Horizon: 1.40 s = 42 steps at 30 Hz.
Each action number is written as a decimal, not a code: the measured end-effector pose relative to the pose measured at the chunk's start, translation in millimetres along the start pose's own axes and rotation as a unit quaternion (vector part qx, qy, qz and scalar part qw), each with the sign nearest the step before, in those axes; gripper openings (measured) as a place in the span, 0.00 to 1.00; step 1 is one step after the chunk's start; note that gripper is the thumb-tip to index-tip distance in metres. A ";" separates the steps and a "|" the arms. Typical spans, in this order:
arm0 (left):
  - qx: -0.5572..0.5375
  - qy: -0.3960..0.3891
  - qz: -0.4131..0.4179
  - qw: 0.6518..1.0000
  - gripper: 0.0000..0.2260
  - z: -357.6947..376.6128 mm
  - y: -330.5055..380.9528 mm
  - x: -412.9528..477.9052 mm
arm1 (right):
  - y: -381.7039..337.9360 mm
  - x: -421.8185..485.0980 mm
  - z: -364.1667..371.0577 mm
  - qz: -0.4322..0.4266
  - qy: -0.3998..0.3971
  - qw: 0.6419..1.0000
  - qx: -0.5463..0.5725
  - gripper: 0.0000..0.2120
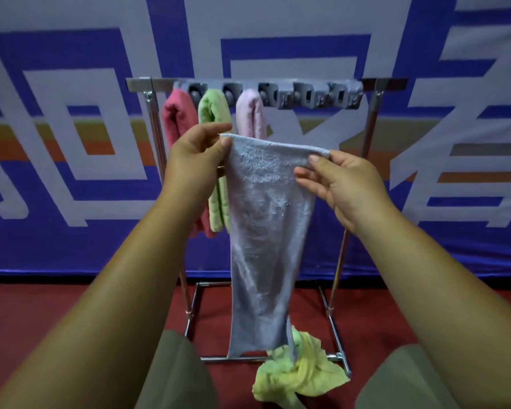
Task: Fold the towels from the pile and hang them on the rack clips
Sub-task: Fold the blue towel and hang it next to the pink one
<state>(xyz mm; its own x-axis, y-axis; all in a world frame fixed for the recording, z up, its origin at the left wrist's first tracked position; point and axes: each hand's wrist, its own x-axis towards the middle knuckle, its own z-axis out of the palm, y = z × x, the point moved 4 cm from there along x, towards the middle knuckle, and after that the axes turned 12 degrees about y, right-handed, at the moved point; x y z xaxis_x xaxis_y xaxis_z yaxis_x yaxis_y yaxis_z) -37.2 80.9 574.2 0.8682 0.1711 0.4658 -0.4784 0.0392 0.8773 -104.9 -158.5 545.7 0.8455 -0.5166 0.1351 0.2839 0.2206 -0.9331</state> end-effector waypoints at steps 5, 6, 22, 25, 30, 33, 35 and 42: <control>-0.009 0.005 0.004 1.000 0.07 -2.3 43.7 13.1 | -49.3 -5.4 7.3 -0.103 0.024 0.990 -0.099 0.07; -0.015 0.005 0.005 1.000 0.08 -2.6 48.0 14.4 | -55.8 -5.7 6.6 -0.126 0.031 0.985 -0.114 0.06; 0.047 0.003 -0.074 0.996 0.04 2.9 30.7 -6.9 | -42.9 -9.9 4.6 -0.029 0.083 0.987 -0.134 0.06; 0.049 0.018 -0.101 0.994 0.03 6.9 22.4 -13.5 | -34.7 -12.2 4.6 0.005 0.108 0.987 -0.120 0.06; 0.004 0.040 -0.166 0.985 0.04 12.6 12.1 -32.7 | -19.7 -17.6 5.2 0.000 0.116 0.983 -0.140 0.20; -0.016 0.039 -0.178 0.983 0.05 19.4 13.7 -44.7 | -7.7 -6.4 6.4 -0.040 0.117 0.976 -0.177 0.27; -0.011 0.039 -0.169 0.985 0.06 24.2 15.8 -51.7 | -2.1 -2.9 7.9 -0.052 0.120 0.972 -0.195 0.26; 0.046 0.087 -0.180 0.979 0.12 8.9 3.3 -47.3 | -9.5 -16.9 0.3 0.006 0.162 0.963 -0.215 0.09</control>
<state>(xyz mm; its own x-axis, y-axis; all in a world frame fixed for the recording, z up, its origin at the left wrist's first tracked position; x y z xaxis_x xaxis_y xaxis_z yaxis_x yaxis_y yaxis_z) -78.6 64.3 556.1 0.9391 0.3277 0.1039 -0.1242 0.0415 0.9914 -121.7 -151.6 552.5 0.6417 -0.7631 0.0765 0.0022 -0.0979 -0.9952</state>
